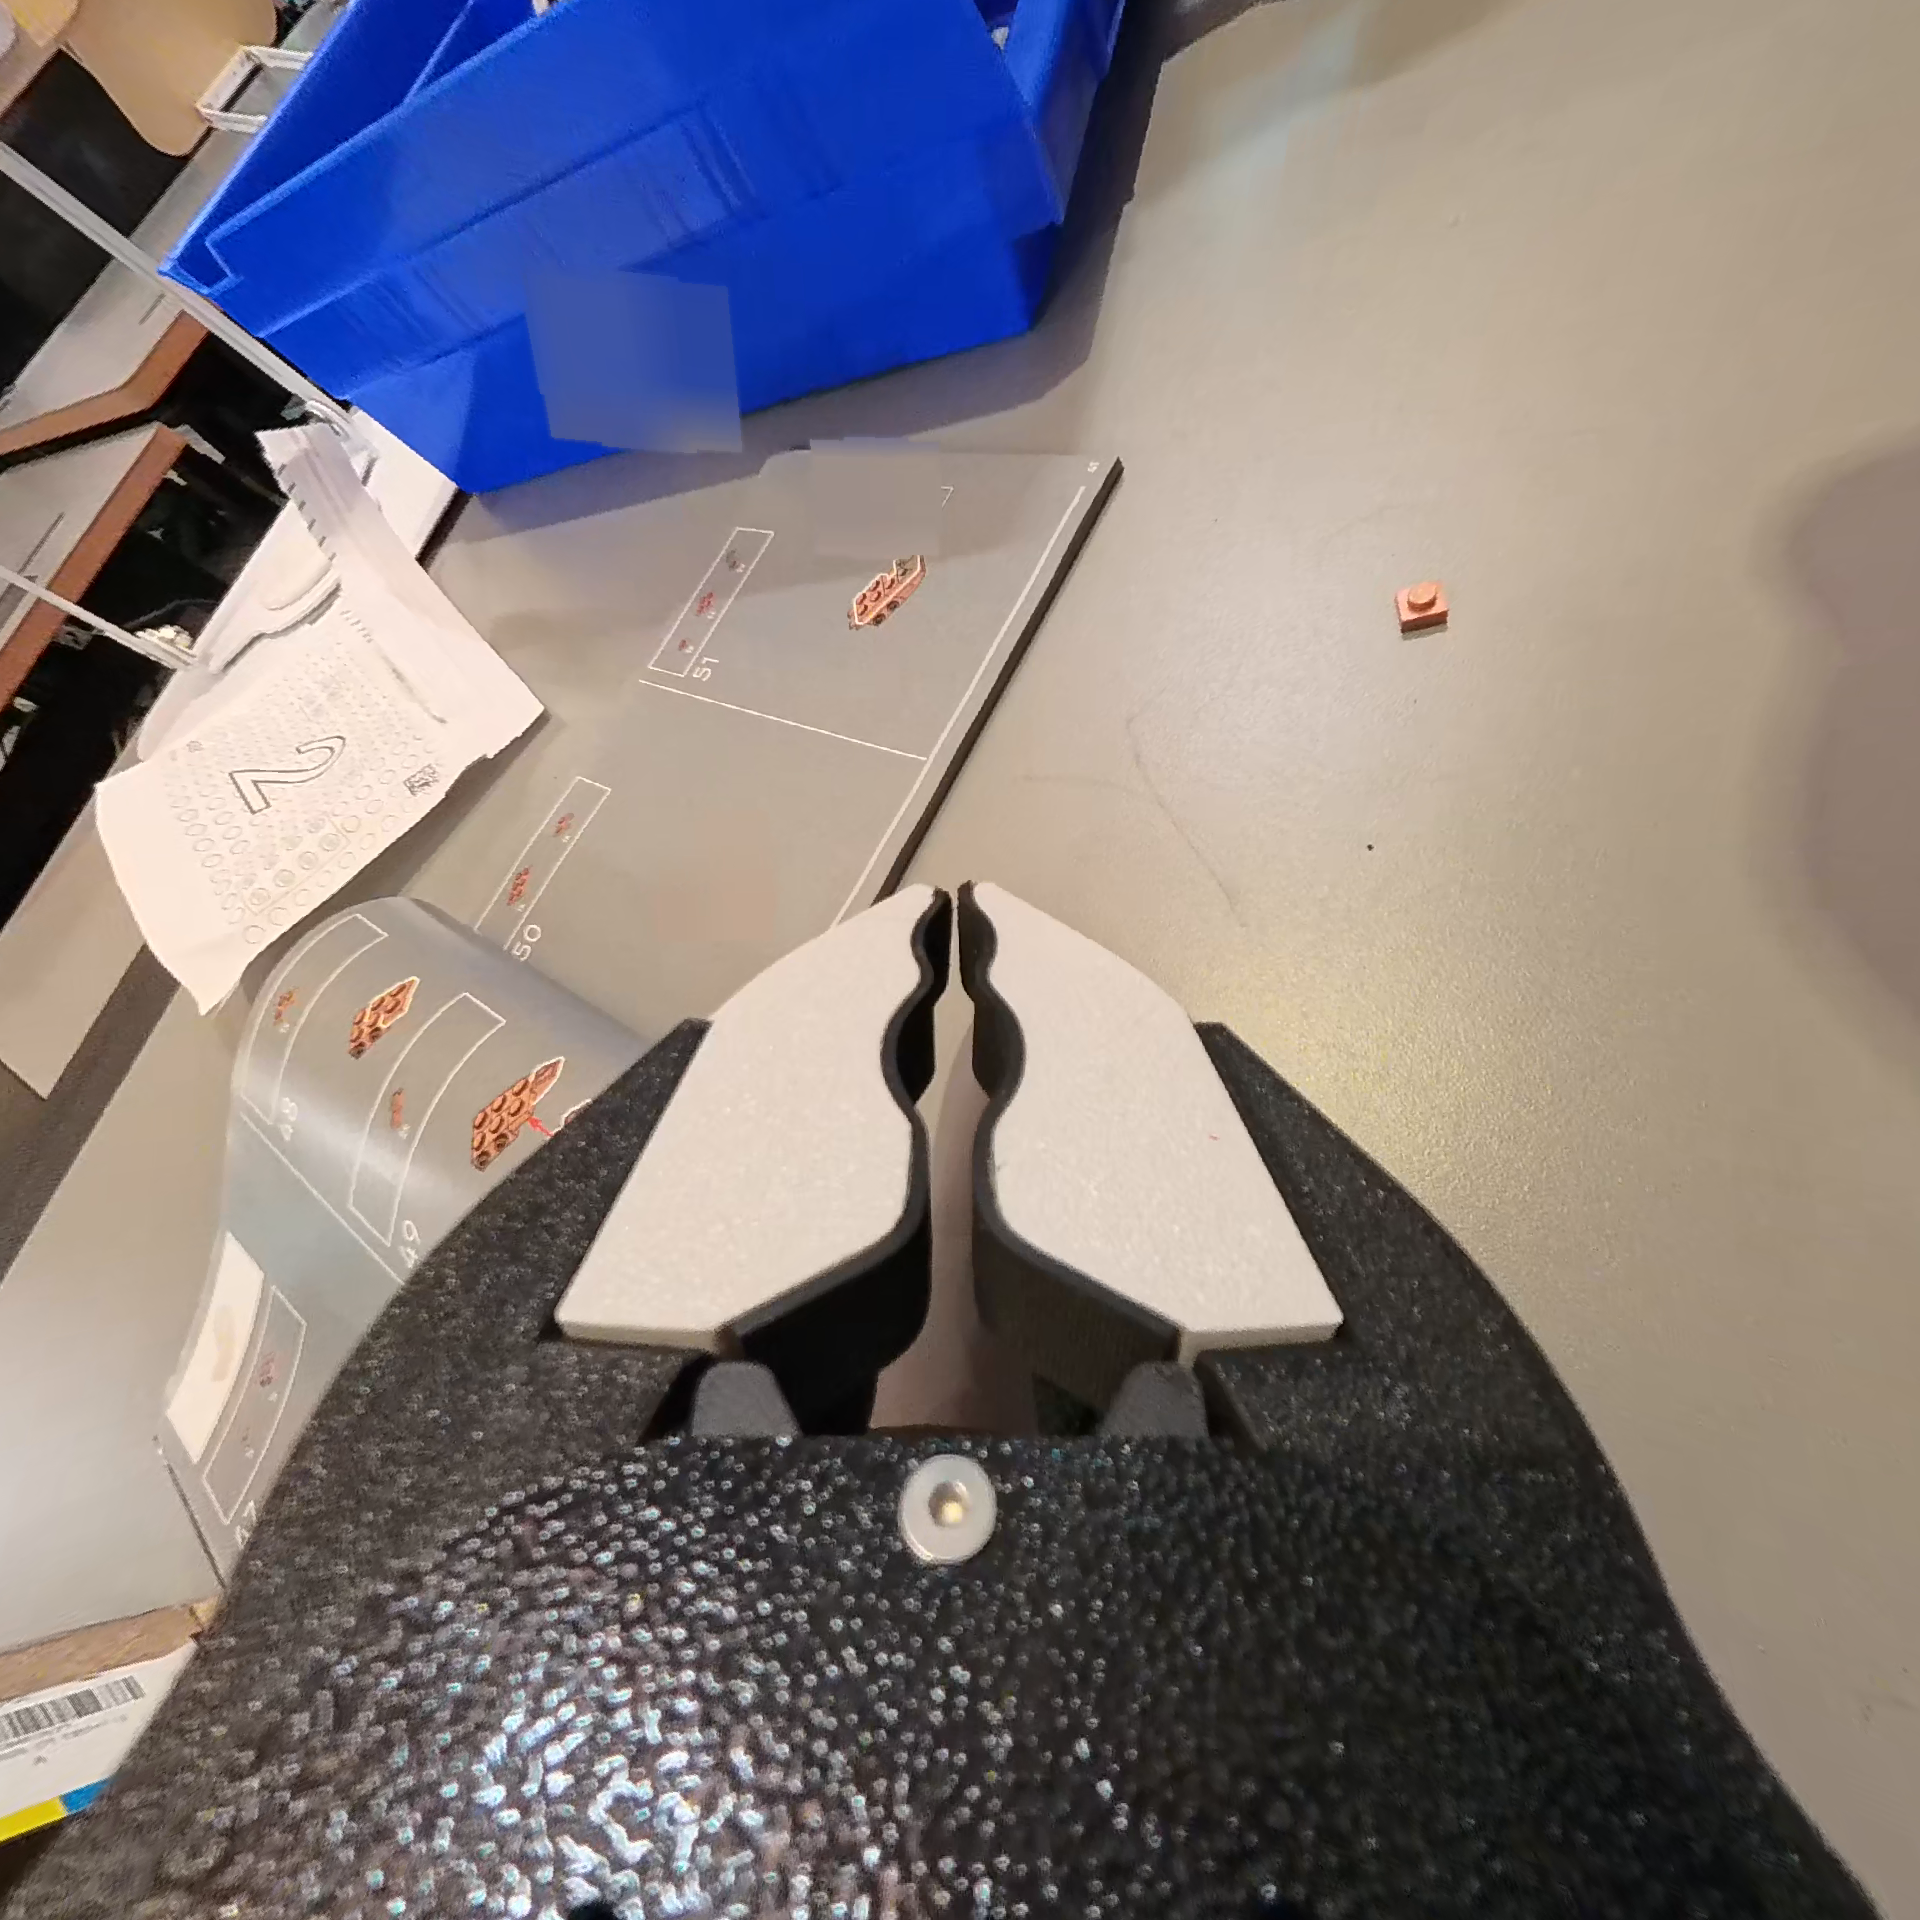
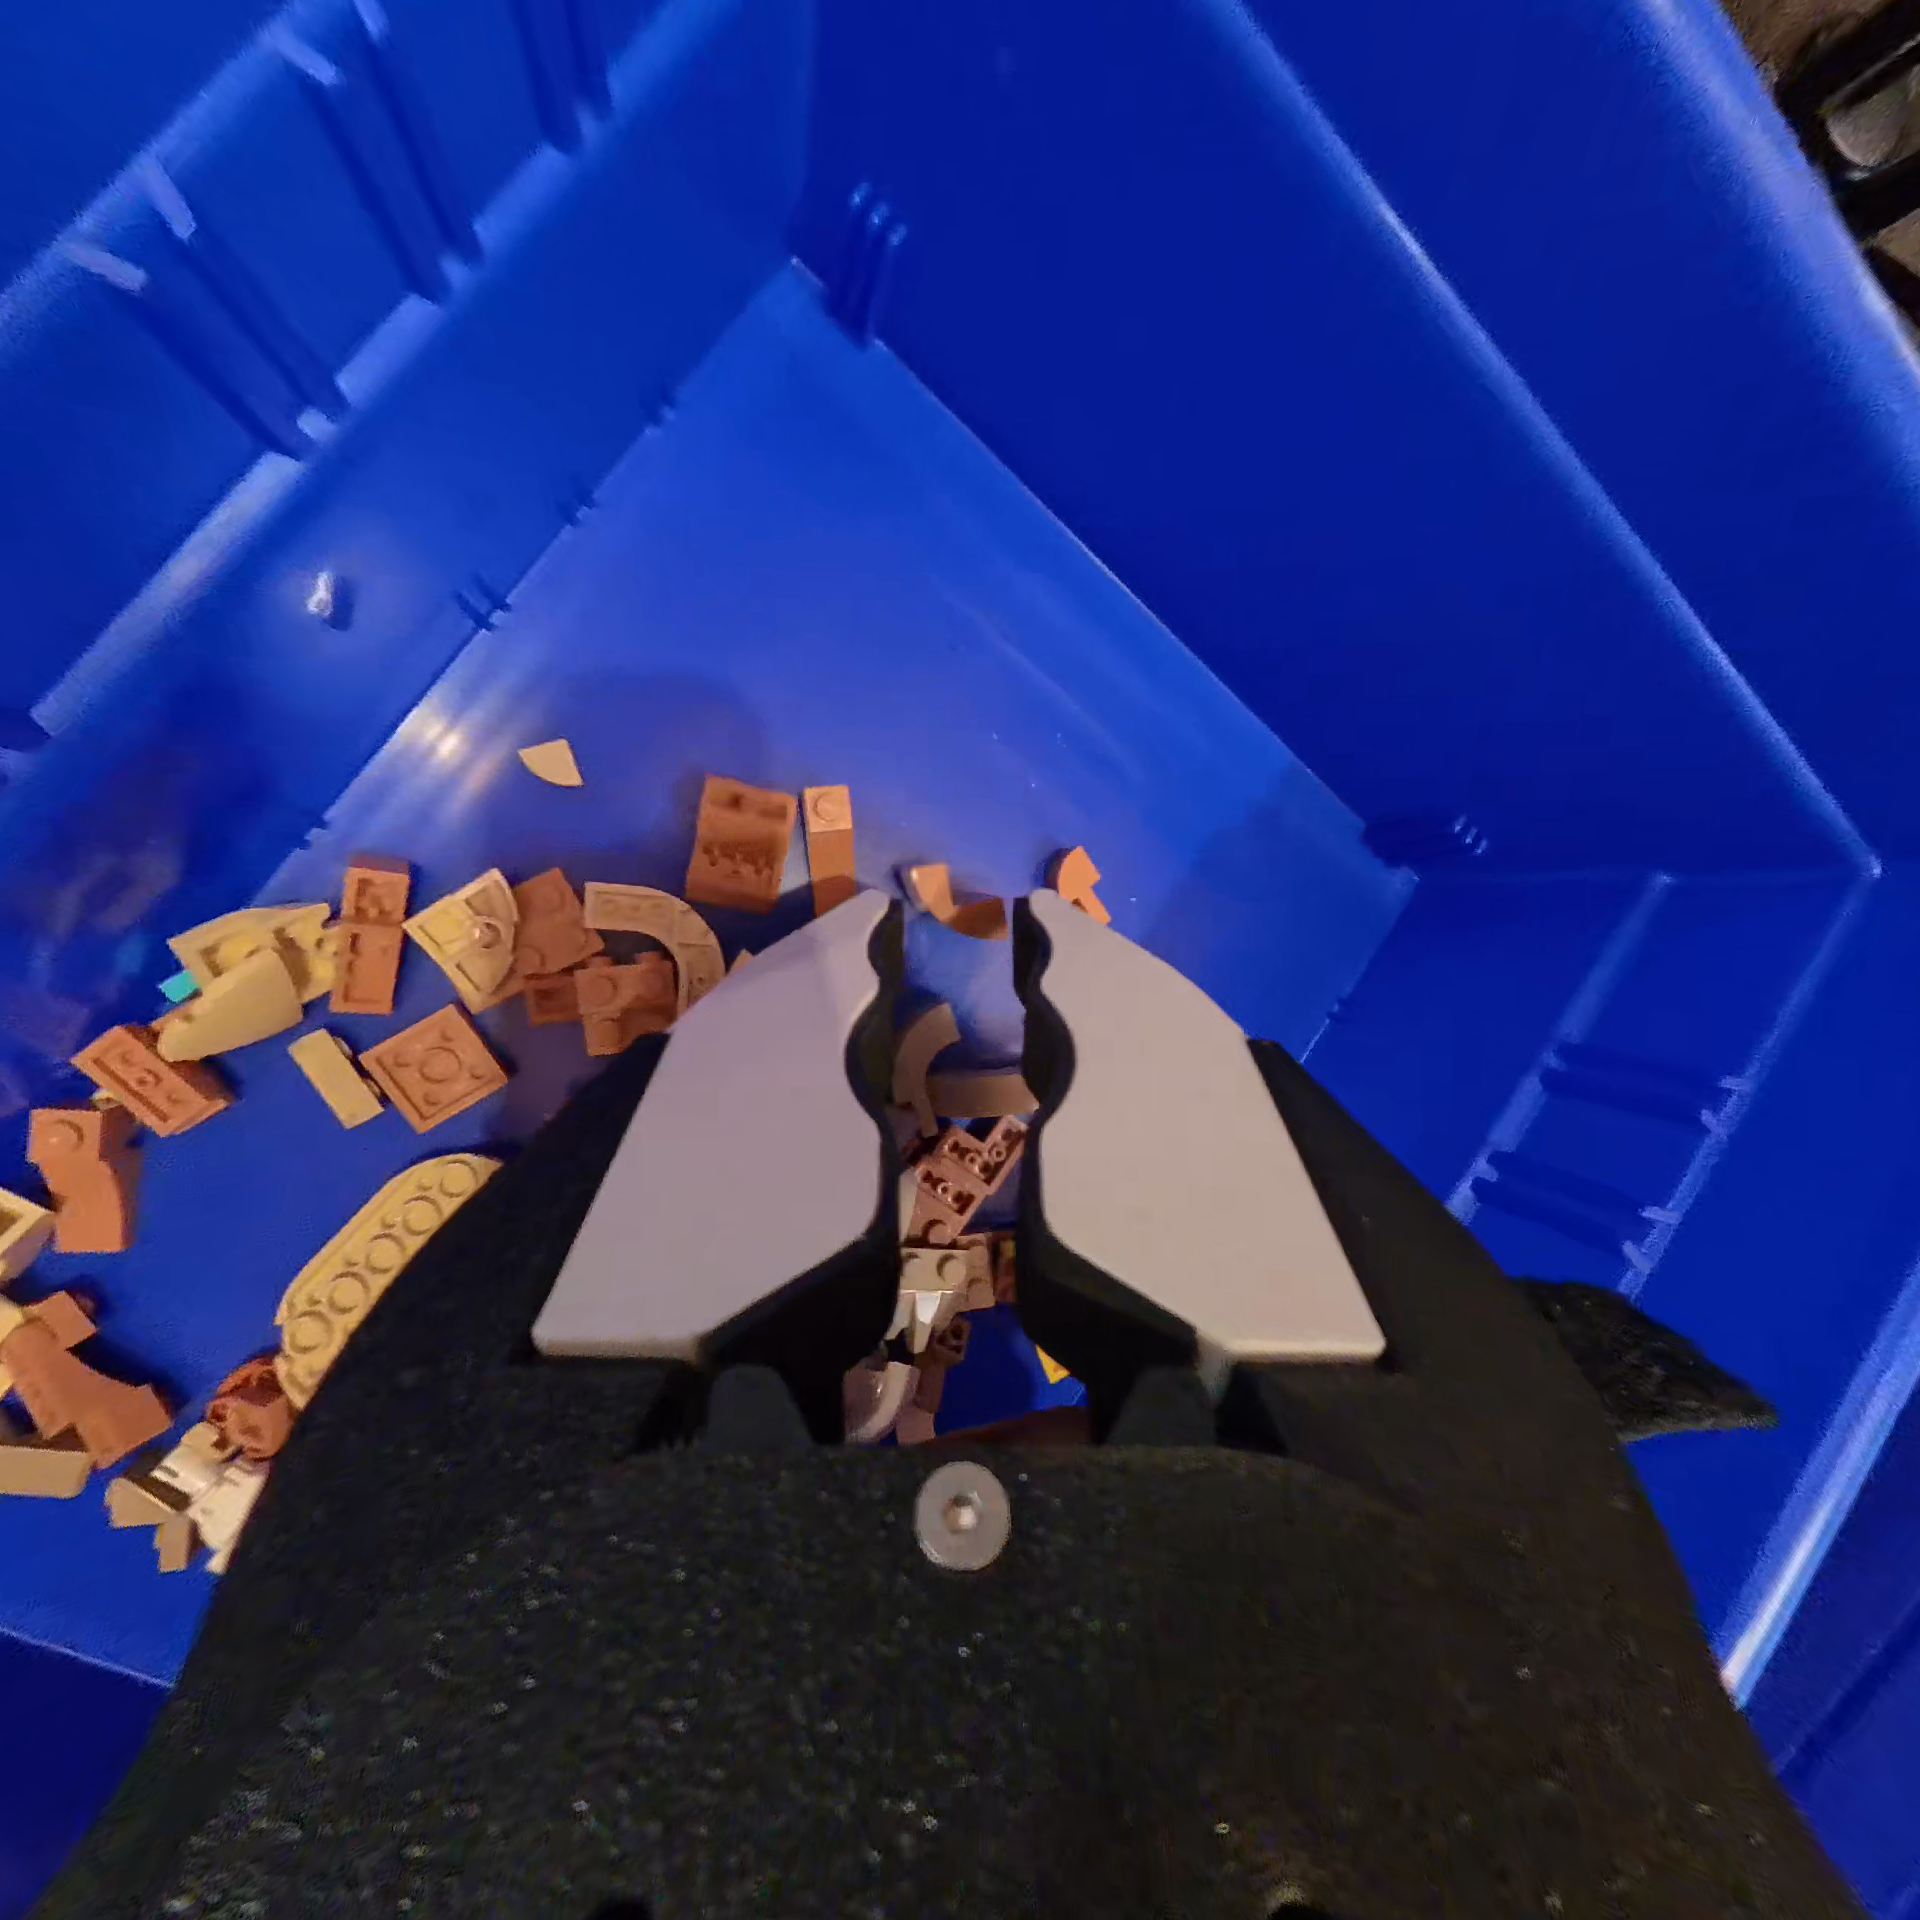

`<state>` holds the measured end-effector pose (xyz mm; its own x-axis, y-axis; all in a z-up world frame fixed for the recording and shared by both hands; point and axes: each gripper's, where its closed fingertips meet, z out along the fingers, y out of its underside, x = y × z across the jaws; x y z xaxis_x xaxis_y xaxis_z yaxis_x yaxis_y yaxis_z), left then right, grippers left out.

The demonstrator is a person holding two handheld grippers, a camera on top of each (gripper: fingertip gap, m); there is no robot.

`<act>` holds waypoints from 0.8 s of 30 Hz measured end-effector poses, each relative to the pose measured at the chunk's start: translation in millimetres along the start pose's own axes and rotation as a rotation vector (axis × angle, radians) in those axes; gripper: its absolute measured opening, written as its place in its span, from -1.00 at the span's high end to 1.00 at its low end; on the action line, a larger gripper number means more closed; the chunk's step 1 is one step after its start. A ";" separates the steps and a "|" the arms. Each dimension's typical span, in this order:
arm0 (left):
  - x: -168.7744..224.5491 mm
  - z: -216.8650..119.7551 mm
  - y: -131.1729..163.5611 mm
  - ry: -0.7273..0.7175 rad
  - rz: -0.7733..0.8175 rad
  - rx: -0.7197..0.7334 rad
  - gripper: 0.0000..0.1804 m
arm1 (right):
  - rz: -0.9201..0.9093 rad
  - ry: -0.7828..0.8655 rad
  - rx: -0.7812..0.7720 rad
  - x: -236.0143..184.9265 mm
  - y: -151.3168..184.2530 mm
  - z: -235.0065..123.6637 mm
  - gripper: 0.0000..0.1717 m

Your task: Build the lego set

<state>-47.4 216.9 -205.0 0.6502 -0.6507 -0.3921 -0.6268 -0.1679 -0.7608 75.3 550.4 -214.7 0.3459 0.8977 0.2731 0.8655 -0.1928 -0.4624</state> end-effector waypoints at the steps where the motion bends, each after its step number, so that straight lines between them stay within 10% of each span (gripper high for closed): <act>1: 0.0 0.0 -0.1 0.000 0.001 0.001 0.99 | 0.006 -0.006 0.006 -0.4 -1.1 -1.3 0.74; 14: 0.9 0.3 0.5 0.002 0.008 -0.004 0.99 | -0.122 -0.020 0.026 -1.6 -0.5 -68.6 0.70; 24: 1.0 1.6 1.4 0.000 0.013 -0.014 0.99 | -0.279 -0.202 -0.058 -50.4 15.1 -51.7 0.76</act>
<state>-46.9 217.2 -207.4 0.6418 -0.6532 -0.4018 -0.6414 -0.1700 -0.7481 89.7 481.7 -191.8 0.0192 0.9782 0.2070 0.9378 0.0542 -0.3431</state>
